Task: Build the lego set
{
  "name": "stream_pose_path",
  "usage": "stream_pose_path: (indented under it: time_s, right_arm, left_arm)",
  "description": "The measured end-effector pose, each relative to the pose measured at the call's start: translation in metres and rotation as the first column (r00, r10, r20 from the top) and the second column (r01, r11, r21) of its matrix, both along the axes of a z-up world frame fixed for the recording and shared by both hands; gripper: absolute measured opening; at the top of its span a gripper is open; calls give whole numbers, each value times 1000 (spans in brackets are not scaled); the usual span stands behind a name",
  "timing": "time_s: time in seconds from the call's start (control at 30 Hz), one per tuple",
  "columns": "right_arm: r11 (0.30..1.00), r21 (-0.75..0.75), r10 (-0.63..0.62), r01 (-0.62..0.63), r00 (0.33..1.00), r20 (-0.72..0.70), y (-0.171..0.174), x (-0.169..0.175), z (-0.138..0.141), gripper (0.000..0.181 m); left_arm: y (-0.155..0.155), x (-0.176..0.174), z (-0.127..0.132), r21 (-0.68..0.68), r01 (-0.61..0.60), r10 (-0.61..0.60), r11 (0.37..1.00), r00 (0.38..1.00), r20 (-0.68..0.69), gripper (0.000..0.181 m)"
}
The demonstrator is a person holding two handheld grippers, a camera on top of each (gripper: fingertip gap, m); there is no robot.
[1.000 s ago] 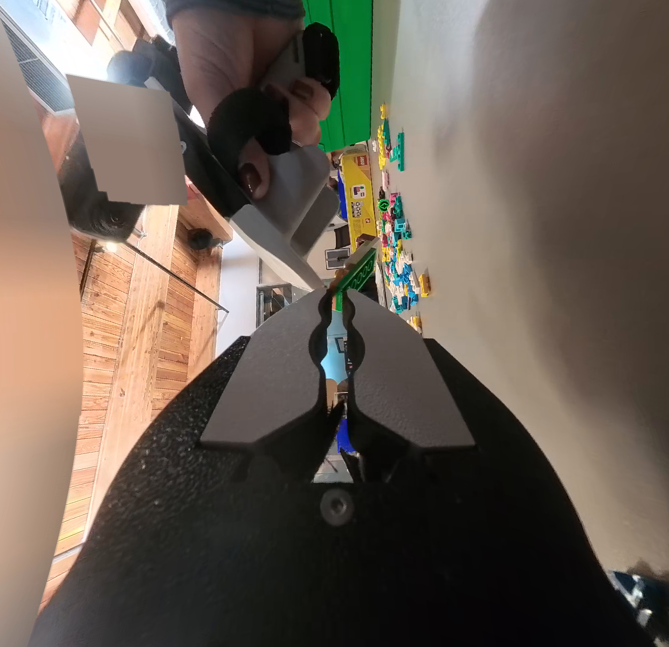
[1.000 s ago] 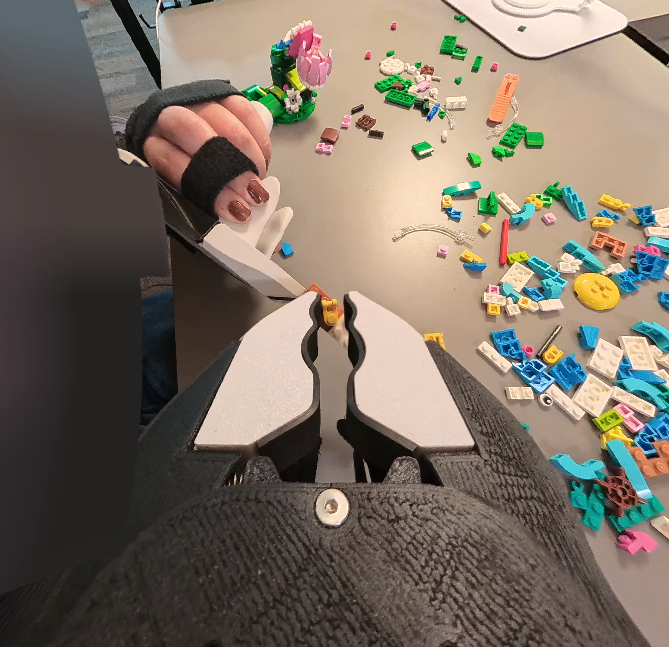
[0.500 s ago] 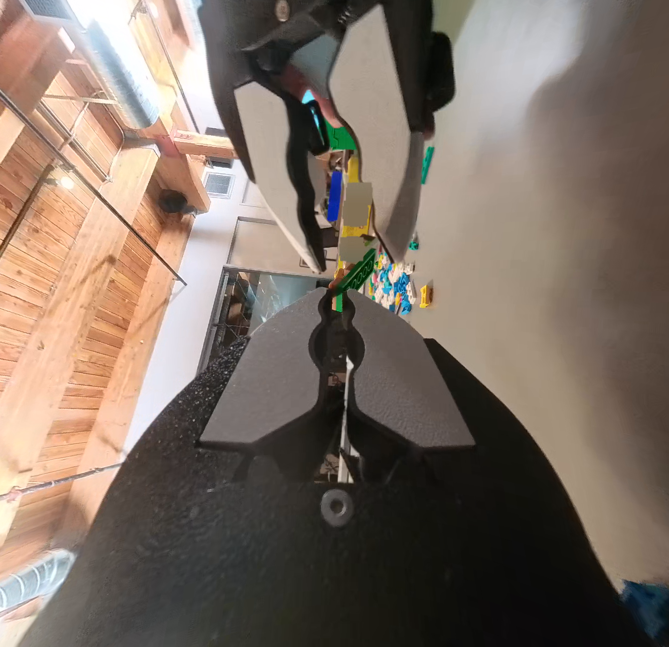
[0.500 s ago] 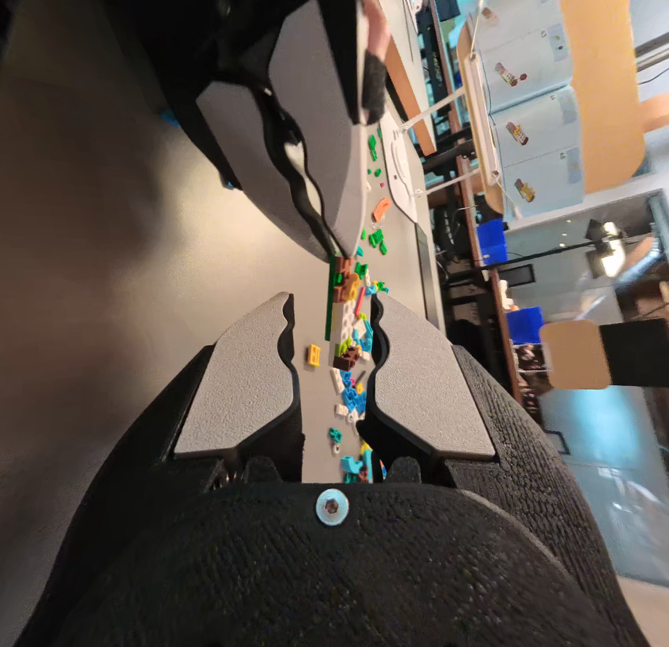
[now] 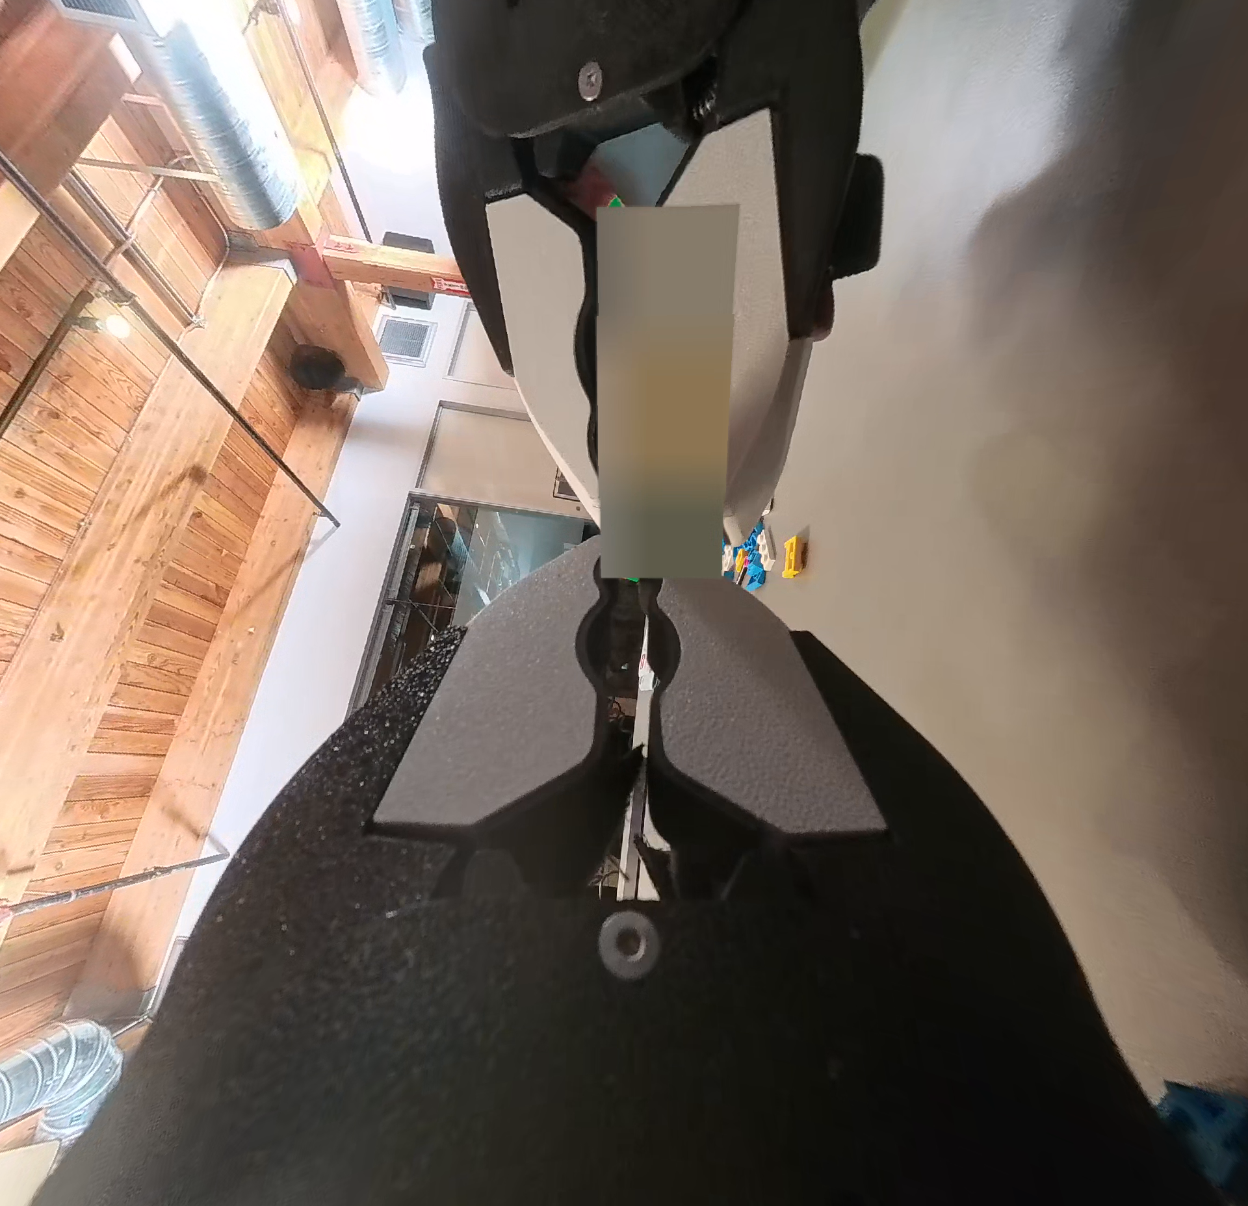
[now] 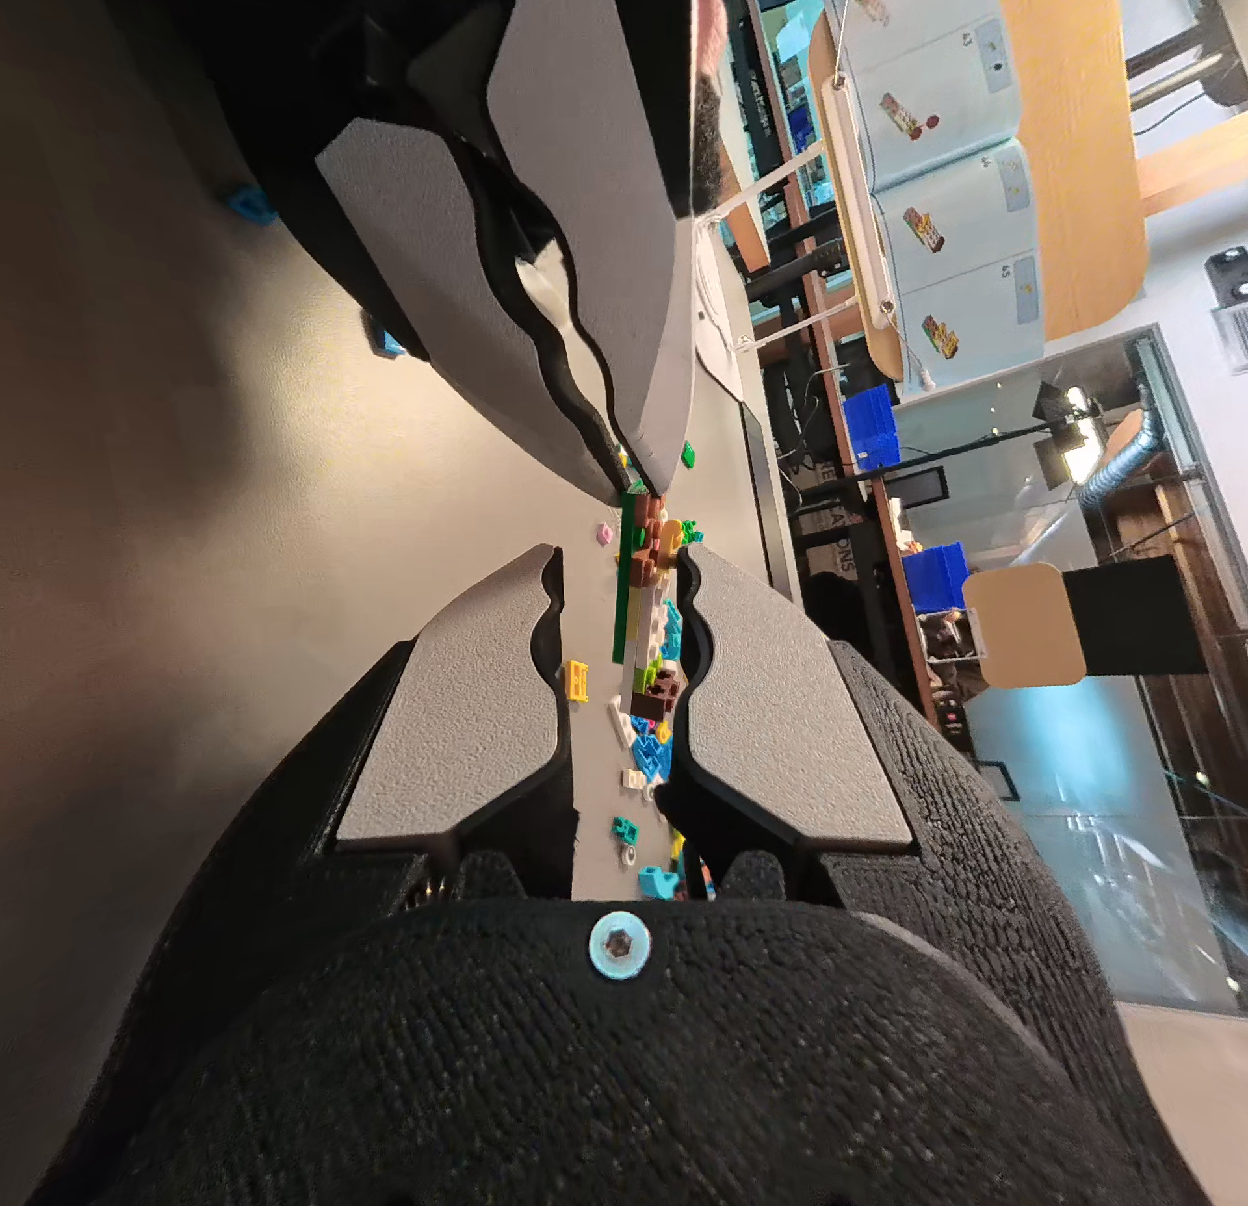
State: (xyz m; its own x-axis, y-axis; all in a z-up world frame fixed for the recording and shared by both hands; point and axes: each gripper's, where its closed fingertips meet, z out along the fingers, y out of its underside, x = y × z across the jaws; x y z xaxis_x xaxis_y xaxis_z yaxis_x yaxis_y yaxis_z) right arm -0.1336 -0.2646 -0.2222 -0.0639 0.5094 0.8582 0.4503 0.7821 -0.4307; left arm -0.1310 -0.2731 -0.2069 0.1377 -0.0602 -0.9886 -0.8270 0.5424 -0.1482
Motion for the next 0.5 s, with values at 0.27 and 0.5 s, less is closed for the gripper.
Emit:
stream_pose_path:
  time_s: [0.27,0.5]
  right_arm:
    - [996,-93,-15,13,1000,-23,-1,-2,1,31]
    - [997,-75,-17,17,1000,-10,0,-2,0,31]
  left_arm:
    - [0,0,0,-2,-5,5,1000,1000,-1,4]
    - [0,-1,0,-3,-3,3,1000,1000,0,5]
